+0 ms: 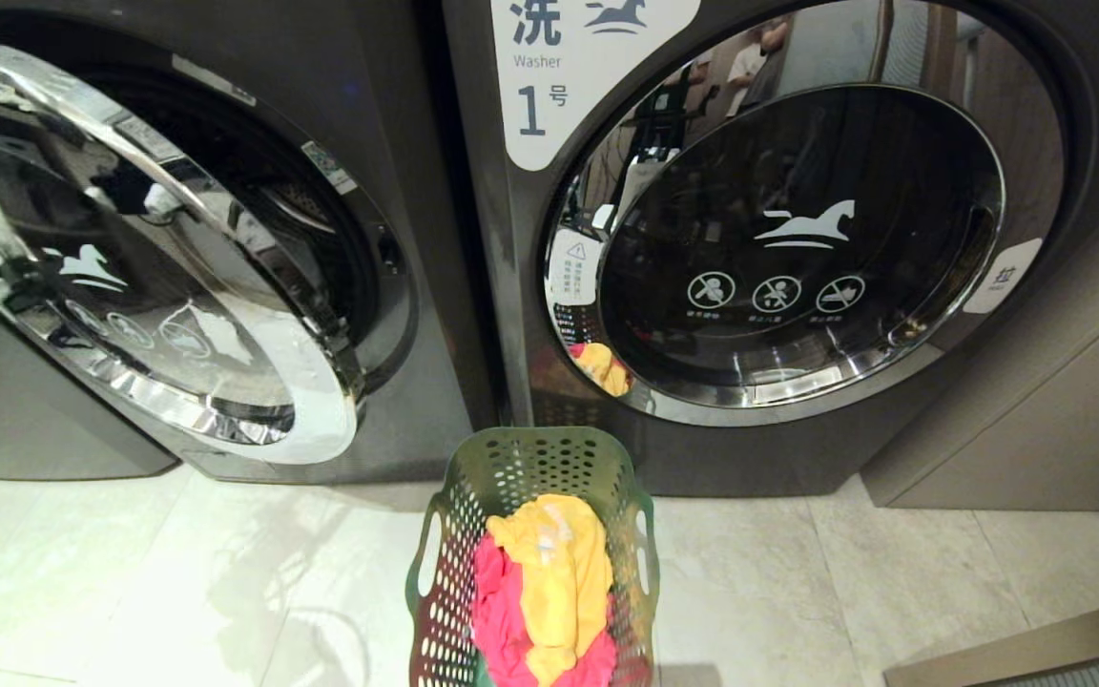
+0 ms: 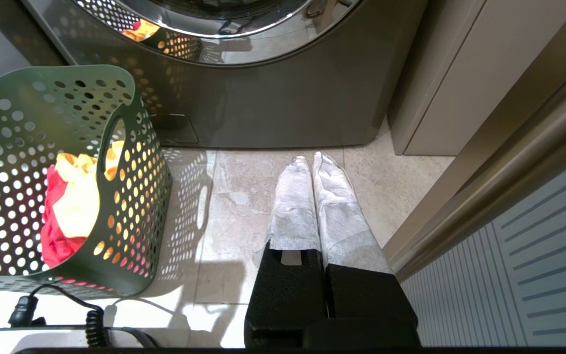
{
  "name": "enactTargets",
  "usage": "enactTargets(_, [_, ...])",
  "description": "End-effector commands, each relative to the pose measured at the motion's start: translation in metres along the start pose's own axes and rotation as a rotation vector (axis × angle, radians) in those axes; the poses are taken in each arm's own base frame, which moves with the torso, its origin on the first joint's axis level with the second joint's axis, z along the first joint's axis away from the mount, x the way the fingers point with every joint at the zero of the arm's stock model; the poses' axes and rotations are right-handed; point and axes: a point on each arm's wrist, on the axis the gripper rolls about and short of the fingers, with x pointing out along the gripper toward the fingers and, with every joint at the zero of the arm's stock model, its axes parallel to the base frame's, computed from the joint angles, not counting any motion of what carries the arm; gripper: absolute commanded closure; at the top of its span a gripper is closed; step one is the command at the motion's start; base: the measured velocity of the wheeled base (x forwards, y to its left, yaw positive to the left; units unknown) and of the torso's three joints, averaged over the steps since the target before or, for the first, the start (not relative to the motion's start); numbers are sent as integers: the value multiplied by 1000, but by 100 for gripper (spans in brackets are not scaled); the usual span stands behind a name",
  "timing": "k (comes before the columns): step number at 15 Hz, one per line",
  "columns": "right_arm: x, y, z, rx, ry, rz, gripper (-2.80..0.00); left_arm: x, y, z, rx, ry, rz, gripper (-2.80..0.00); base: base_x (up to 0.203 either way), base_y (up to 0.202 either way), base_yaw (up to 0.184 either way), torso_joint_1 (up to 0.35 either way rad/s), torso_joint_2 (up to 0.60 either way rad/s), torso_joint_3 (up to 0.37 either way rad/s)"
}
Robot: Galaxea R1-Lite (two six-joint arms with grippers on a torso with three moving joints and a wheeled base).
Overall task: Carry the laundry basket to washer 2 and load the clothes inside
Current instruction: Open the lid of the washing machine
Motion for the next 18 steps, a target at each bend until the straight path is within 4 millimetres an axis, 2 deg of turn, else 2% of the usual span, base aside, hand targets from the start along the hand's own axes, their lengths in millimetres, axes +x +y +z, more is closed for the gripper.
enactTargets(1, [0,0,0,0,0,0,0,-45,-49,65,157,-21,125,-280,0,0,0,0,0,0])
enactTargets(2, [0,0,0,0,0,0,0,-59,-75,89,197,-38,193,-280,0,0,0,0,0,0])
enactTargets(4, [0,0,0,0,0,0,0,-65,-129,133,246,-145,308,-280,0,0,0,0,0,0])
enactTargets(6, [0,0,0,0,0,1,0,-64,-171,159,288,-268,423,-280,0,0,0,0,0,0])
enactTargets(8, [0,0,0,0,0,0,0,-65,-182,167,211,-342,595,-280,0,0,0,0,0,0])
enactTargets(10, [0,0,0,0,0,2,0,-64,-184,160,222,-301,756,-280,0,0,0,0,0,0])
enactTargets(14, [0,0,0,0,0,0,0,-32,-178,128,209,-171,809,-280,0,0,0,0,0,0])
enactTargets(15, [0,0,0,0,0,0,0,-21,-177,118,191,-146,810,0,0,0,0,0,0,0])
enactTargets(17, [0,0,0,0,0,0,0,2,-174,99,167,-71,835,0,0,0,0,0,0,0])
enactTargets(18, [0,0,0,0,0,0,0,14,-167,89,178,-8,901,0,0,0,0,0,0,0])
